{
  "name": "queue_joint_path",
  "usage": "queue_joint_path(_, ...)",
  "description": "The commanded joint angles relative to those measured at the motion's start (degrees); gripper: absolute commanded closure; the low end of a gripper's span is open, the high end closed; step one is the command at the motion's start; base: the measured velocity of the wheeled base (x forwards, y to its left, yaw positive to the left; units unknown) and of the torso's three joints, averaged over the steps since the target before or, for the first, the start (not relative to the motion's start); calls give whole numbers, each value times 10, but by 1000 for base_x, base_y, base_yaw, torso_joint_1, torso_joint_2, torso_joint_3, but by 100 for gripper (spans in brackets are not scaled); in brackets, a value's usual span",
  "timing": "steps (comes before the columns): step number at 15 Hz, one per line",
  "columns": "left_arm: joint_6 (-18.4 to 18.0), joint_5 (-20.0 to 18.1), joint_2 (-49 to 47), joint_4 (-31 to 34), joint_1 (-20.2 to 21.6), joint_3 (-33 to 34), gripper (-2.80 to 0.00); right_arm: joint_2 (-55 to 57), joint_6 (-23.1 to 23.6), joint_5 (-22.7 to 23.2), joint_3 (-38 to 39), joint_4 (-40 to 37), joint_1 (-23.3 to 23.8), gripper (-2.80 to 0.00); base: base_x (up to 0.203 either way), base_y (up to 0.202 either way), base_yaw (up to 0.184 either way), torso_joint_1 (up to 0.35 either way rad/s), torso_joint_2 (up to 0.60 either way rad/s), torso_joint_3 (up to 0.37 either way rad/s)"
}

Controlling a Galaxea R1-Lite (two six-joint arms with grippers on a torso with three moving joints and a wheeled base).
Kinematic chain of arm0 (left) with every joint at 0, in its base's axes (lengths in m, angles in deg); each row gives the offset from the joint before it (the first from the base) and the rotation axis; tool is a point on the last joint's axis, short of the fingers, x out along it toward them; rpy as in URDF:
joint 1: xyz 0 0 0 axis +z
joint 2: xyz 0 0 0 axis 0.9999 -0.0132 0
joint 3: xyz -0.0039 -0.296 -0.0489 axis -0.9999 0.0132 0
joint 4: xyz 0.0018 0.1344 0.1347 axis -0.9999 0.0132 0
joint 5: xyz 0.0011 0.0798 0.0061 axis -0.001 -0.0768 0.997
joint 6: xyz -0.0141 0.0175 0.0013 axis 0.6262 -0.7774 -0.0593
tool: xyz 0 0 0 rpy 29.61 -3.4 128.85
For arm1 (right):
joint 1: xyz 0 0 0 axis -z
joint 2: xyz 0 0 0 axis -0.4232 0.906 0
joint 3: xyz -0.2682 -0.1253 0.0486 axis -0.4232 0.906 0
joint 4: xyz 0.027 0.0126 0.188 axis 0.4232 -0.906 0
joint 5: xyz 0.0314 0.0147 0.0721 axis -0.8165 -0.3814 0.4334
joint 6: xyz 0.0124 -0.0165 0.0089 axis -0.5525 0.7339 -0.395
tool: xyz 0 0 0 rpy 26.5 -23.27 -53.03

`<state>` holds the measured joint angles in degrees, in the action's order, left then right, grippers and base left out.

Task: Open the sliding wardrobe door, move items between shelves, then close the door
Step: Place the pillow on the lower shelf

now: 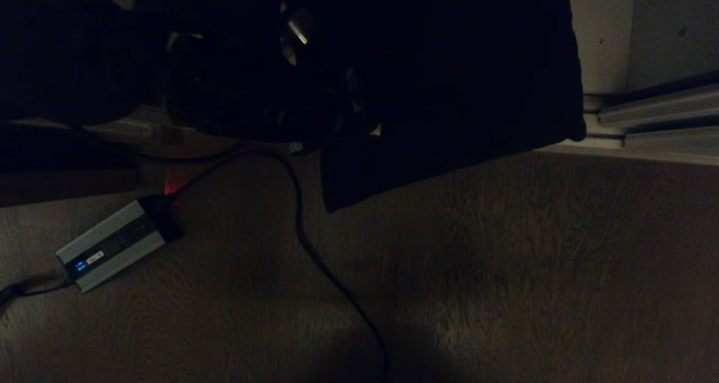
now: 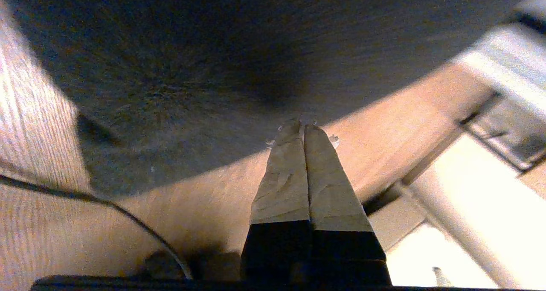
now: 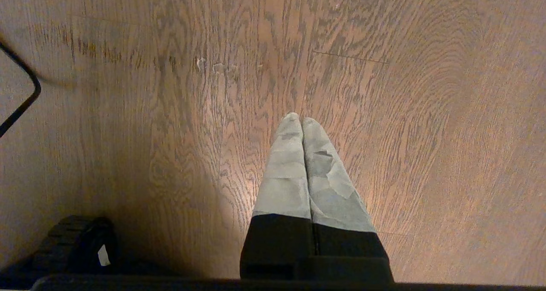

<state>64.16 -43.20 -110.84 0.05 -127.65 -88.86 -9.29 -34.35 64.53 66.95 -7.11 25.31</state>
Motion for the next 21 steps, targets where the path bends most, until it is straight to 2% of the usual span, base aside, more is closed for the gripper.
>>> queue_joint_path(1, 0, 5, -70, -5, 1, -12, 0, -1, 0, 0, 2, 0, 0, 0, 0, 0, 0, 0, 0, 0)
queue_joint_path(2, -1, 21, -89, -27, 2, -28, 0, -1, 1, 0, 2, 0, 0, 0, 0, 0, 0, 0, 0, 0)
queue_joint_path(4, -10, 79, -105, -109, 6, -45, 0, -1, 1, 0, 2, 0, 0, 0, 0, 0, 0, 0, 0, 0)
queue_joint_path(8, -143, 199, -113, -276, 5, -51, 0, -1, 0, 0, 2, 0, 0, 0, 0, 0, 0, 0, 0, 0)
queue_joint_path(12, -283, 235, -109, -444, 4, -49, 0, -1, 0, 0, 2, 0, 0, 0, 0, 0, 0, 0, 0, 0)
queue_joint_path(14, -328, 254, -113, -520, 4, -49, 0, -1, 1, 0, 3, 0, 0, 0, 0, 0, 0, 0, 0, 0)
queue_joint_path(15, -341, 261, -110, -562, 4, -46, 0, -1, 0, 0, 2, 0, 0, 0, 0, 0, 0, 0, 0, 0)
queue_joint_path(16, -347, 264, -96, -578, 4, -39, 0, -1, 1, 0, 2, 0, 0, 0, 0, 0, 0, 0, 0, 0)
queue_joint_path(18, -347, 263, -43, -573, -7, -8, 0, -1, 0, 0, 2, 0, 0, 0, 0, 0, 0, 0, 0, 0)
queue_joint_path(20, -322, 259, 18, -519, -53, 18, 0, -1, 0, 0, 2, 0, 0, 0, 0, 0, 0, 0, 0, 0)
queue_joint_path(21, -286, 254, 45, -456, -80, 25, 0, -1, 0, 0, 2, 0, 0, 0, 0, 0, 0, 0, 0, 0)
